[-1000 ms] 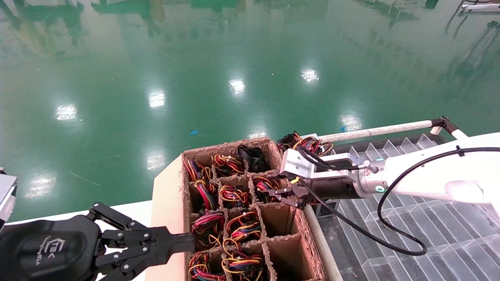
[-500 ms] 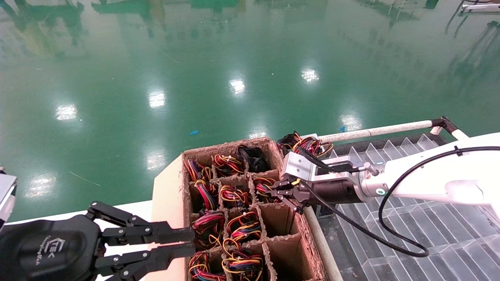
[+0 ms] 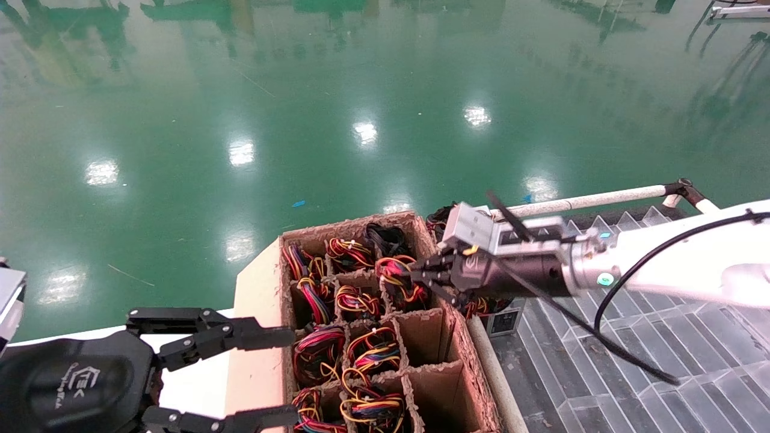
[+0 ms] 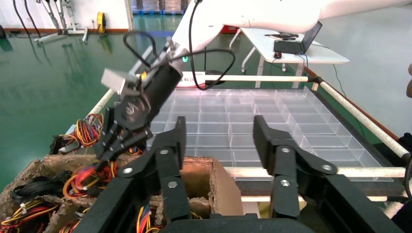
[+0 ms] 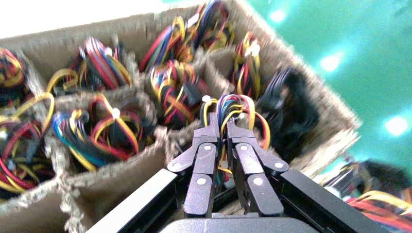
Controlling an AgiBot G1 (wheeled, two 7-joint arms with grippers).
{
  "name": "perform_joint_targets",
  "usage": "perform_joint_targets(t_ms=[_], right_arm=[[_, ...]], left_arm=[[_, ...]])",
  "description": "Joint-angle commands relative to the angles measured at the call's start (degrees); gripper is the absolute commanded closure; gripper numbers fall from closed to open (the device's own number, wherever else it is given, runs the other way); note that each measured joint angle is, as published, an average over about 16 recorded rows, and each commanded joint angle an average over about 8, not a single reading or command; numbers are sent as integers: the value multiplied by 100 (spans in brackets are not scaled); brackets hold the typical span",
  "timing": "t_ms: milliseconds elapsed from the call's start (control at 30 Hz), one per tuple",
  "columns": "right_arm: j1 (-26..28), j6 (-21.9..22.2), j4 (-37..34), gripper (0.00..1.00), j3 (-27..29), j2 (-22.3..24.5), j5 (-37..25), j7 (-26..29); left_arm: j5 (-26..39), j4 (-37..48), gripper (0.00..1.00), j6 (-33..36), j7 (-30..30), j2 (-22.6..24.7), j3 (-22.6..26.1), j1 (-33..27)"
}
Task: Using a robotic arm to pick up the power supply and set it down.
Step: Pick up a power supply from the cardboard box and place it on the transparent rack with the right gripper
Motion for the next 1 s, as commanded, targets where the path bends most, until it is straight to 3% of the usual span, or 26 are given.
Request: perform_joint_targets(t_ms=[33,533,1000], right_arm=[[25,-57,33,100,53,46,82,-5],[-120,-302,1391,100,898,1054,1263,572],[-221,-95,2955,100,1477,2409,1718,1604]], left_arm=[[0,0,0,0,0,0,0,0],[-2,0,0,-1,1,-1,2,-1],[-3,0,0,-2,2,-2,4,-1]])
